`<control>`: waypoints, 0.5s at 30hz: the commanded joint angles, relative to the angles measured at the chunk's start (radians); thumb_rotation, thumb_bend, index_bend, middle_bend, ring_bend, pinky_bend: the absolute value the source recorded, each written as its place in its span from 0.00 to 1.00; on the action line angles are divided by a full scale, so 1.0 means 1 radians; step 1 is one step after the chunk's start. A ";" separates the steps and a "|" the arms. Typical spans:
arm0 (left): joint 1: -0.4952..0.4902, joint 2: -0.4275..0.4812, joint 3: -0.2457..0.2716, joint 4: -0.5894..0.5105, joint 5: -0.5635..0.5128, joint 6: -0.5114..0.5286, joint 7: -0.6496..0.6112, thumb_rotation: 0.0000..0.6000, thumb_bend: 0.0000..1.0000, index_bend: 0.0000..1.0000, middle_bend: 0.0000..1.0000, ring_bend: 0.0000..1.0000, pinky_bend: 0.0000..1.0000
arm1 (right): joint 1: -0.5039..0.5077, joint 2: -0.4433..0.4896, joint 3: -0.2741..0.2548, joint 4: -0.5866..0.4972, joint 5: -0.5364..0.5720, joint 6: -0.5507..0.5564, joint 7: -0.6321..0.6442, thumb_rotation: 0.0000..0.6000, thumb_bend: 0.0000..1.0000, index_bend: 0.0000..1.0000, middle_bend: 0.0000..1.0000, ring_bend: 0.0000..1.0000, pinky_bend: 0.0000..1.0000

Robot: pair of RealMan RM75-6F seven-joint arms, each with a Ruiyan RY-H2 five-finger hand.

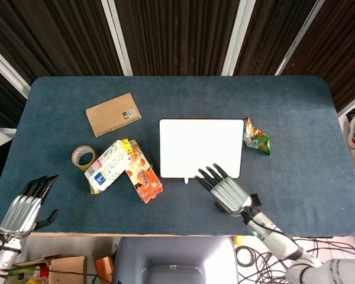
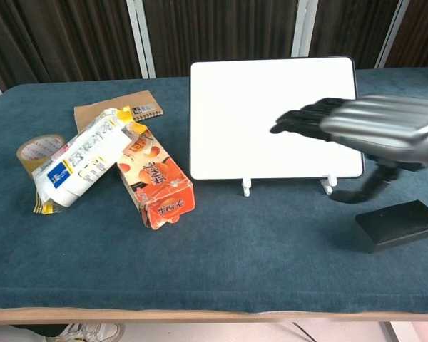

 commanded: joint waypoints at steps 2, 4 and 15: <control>0.092 -0.040 0.053 0.101 0.067 0.100 0.005 1.00 0.35 0.00 0.13 0.09 0.13 | -0.091 0.089 -0.102 0.066 -0.104 0.054 0.123 1.00 0.22 0.12 0.07 0.00 0.00; 0.108 -0.058 0.057 0.124 0.076 0.116 0.003 1.00 0.35 0.00 0.12 0.09 0.13 | -0.110 0.092 -0.123 0.110 -0.121 0.053 0.168 1.00 0.22 0.14 0.08 0.00 0.00; 0.110 -0.075 0.044 0.132 0.084 0.087 0.006 1.00 0.35 0.00 0.12 0.09 0.12 | -0.144 0.018 -0.132 0.300 -0.166 -0.004 0.343 1.00 0.22 0.22 0.12 0.01 0.02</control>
